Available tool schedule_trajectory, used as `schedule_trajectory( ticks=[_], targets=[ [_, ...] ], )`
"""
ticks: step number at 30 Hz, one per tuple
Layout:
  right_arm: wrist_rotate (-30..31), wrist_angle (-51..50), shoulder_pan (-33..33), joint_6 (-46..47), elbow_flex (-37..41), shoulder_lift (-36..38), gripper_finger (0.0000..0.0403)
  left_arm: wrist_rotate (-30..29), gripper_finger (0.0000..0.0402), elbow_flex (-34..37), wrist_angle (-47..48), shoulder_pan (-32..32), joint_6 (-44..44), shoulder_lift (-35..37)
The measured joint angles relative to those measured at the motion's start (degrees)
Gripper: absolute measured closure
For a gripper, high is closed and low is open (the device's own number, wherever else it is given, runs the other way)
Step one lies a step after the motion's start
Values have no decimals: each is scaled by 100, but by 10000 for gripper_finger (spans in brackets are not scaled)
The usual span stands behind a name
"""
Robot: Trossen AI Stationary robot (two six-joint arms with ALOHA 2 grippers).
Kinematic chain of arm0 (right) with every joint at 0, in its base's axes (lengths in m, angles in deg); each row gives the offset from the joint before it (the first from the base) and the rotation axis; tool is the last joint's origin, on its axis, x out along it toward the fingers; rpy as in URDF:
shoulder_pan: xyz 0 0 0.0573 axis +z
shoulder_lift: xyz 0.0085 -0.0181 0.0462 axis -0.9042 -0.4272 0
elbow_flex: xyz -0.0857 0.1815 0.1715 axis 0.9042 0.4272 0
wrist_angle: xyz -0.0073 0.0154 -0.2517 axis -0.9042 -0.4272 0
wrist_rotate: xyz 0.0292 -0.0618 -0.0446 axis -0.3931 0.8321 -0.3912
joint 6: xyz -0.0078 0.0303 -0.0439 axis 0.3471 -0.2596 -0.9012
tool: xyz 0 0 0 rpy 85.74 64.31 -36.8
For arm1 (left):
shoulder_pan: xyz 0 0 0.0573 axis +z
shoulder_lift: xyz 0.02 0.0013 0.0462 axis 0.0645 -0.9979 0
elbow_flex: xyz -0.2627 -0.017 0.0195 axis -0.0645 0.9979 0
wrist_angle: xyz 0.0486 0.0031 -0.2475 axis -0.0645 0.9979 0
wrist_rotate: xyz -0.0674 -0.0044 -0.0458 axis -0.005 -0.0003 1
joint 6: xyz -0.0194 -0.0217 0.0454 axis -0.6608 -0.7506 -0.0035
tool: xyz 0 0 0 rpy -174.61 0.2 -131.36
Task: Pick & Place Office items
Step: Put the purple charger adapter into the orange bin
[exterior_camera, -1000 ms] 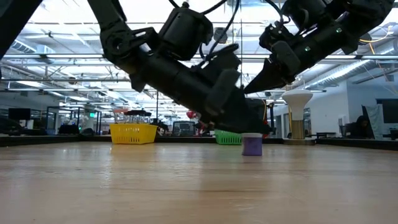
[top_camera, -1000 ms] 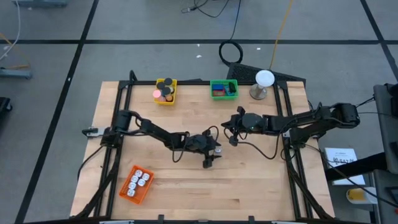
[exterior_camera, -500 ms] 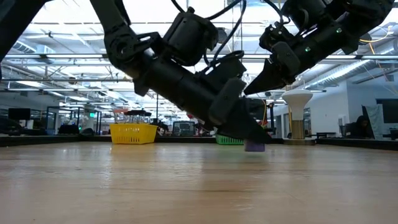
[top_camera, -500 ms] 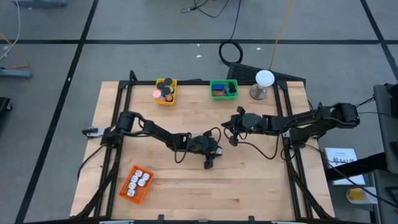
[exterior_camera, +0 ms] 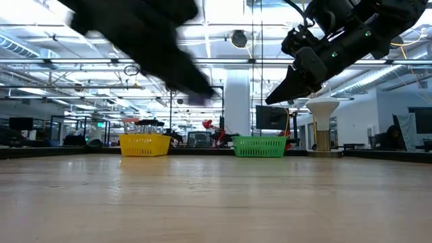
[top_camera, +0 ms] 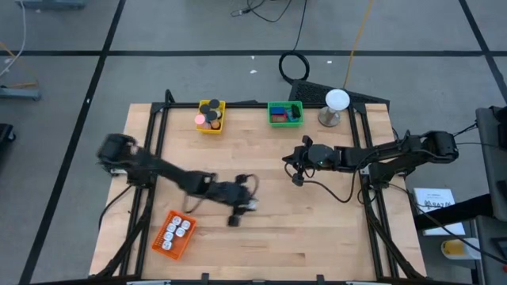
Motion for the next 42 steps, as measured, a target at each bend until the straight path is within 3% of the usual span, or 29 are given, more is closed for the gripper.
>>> schedule_trajectory(
  ticks=[5,13,20,27,30,42],
  targets=[
    [7,23,0,-2,0,0,402,-254,267,847,707,-1092,-694,1375],
    [9,129,0,2,0,0,402,-1739,267,1170,2110,-3189,-2414,2521],
    [9,130,0,9,0,0,402,-2604,267,1164,2331,-4598,-3668,2398],
    [9,129,0,9,0,0,403,-3544,267,1166,3189,-5644,-5494,2119],
    [9,129,0,10,0,0,403,-3747,267,1166,3261,-5798,-5818,1951],
    [9,129,0,11,0,0,403,-3547,267,1166,3241,-5989,-6762,1151]
  ],
)
